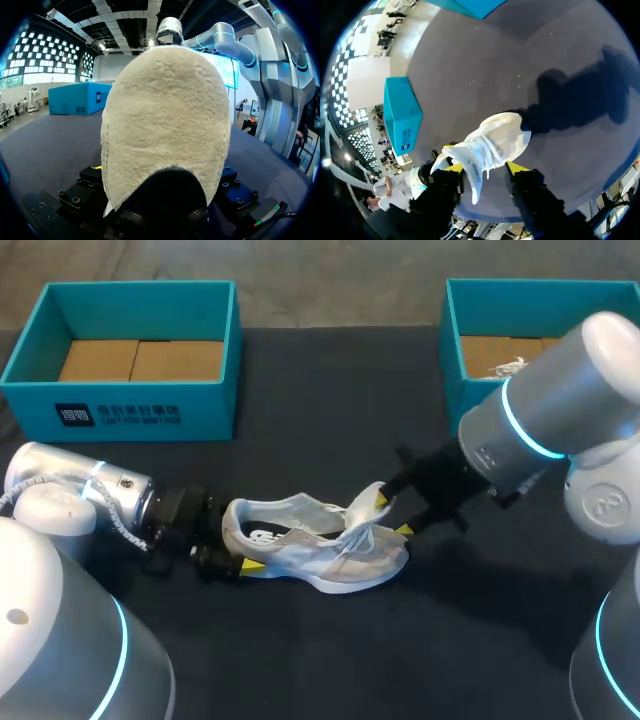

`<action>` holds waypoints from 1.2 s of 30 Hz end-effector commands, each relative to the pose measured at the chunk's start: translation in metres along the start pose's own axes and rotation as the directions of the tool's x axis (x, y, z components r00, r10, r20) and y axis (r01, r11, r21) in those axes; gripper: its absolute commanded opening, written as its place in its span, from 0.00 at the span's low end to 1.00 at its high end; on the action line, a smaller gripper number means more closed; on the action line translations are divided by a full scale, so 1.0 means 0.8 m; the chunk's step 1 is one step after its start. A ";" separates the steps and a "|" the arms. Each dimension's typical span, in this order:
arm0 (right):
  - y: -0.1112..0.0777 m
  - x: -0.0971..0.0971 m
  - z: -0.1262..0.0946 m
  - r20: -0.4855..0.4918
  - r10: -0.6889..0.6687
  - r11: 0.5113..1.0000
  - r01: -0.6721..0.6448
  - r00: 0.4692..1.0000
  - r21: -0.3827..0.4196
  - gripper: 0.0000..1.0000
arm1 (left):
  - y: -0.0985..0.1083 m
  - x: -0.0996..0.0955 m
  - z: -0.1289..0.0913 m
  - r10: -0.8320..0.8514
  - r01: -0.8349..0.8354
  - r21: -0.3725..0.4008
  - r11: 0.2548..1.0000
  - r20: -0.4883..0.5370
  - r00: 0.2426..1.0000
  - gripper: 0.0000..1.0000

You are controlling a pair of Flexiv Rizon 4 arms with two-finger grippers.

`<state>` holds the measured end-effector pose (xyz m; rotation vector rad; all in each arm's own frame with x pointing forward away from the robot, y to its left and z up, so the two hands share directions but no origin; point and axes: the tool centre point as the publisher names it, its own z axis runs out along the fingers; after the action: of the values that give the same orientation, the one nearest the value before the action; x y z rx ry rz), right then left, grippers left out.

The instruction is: Take the shoe out of the shoebox, open the shoe tongue, remove and reinsert the insole, then place the shoe into the shoebox

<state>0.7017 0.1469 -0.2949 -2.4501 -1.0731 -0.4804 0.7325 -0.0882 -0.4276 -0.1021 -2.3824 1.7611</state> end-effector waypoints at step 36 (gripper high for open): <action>-0.067 0.092 -0.063 0.401 -0.529 0.778 0.616 0.748 -0.122 0.00 | 0.000 0.001 0.000 0.000 0.000 -0.002 1.000 0.002 1.000 0.00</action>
<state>0.7026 0.1927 -0.2079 -2.4172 -1.8634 -0.4166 0.7325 -0.0881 -0.4277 -0.1021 -2.3822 1.7612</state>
